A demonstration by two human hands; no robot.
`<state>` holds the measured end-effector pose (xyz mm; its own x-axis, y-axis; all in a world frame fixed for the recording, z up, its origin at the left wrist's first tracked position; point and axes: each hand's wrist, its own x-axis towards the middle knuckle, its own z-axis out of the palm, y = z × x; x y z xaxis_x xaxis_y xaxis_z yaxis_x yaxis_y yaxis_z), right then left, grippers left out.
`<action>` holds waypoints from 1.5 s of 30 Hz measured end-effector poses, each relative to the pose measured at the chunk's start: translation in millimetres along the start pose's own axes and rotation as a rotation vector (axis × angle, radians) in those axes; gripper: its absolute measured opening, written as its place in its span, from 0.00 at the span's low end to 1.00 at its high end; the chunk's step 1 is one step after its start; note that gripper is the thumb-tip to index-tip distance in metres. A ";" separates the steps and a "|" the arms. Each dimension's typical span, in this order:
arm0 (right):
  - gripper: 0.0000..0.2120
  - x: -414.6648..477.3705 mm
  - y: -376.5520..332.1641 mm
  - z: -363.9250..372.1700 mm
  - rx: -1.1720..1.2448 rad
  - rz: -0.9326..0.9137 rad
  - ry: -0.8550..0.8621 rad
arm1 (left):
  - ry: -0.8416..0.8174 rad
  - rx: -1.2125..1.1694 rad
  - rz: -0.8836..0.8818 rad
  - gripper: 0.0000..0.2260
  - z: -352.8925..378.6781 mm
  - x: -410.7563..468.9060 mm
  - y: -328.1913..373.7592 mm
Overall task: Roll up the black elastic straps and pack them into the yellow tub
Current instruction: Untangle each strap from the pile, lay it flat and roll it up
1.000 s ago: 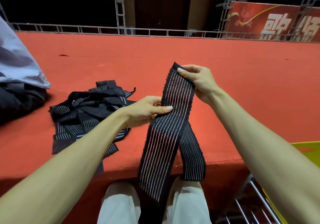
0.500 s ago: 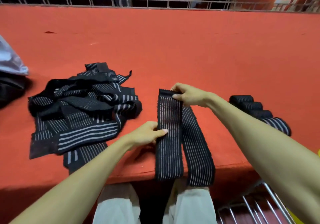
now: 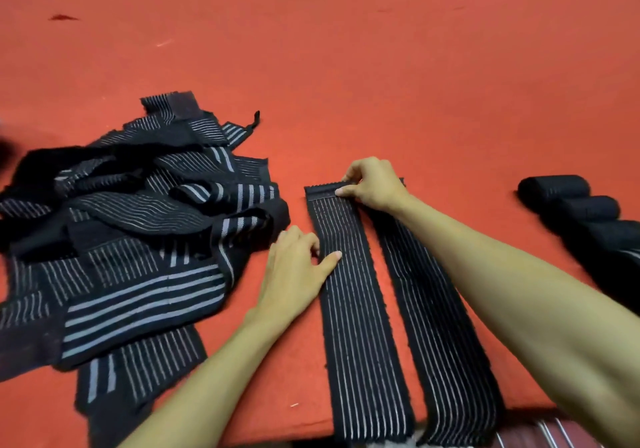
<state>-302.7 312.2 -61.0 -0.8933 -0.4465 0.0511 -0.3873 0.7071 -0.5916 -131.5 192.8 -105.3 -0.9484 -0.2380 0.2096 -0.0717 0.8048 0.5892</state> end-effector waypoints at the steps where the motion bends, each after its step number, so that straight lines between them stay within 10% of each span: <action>1: 0.12 3.3 1.4 4.4 -0.016 0.004 0.008 | 0.025 -0.010 -0.012 0.16 1.2 0.2 -0.3; 20: 0.11 -40.3 89.7 -36.0 0.552 0.235 0.189 | -0.127 -0.266 0.026 0.03 31.0 14.7 65.6; 30: 0.11 -22.8 84.4 -19.2 -0.088 0.188 0.259 | -0.020 0.010 0.142 0.04 43.7 14.3 67.2; 38: 0.05 -55.0 79.8 -45.4 0.453 0.147 0.409 | 0.050 0.173 0.296 0.17 37.2 -2.0 80.2; 42: 0.08 -77.2 53.1 -76.2 0.856 0.115 0.332 | -0.166 -0.326 -0.067 0.36 26.2 -6.2 94.7; 45: 0.06 -102.7 21.4 -103.2 1.198 0.136 0.190 | -0.395 -0.565 -0.189 0.28 8.9 -11.2 112.3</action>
<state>-242.7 429.8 4.1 -0.9683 -0.2497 -0.0114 0.0775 -0.2565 -0.9634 -131.7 290.7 -48.5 -0.9841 -0.0454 -0.1715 -0.1766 0.3393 0.9239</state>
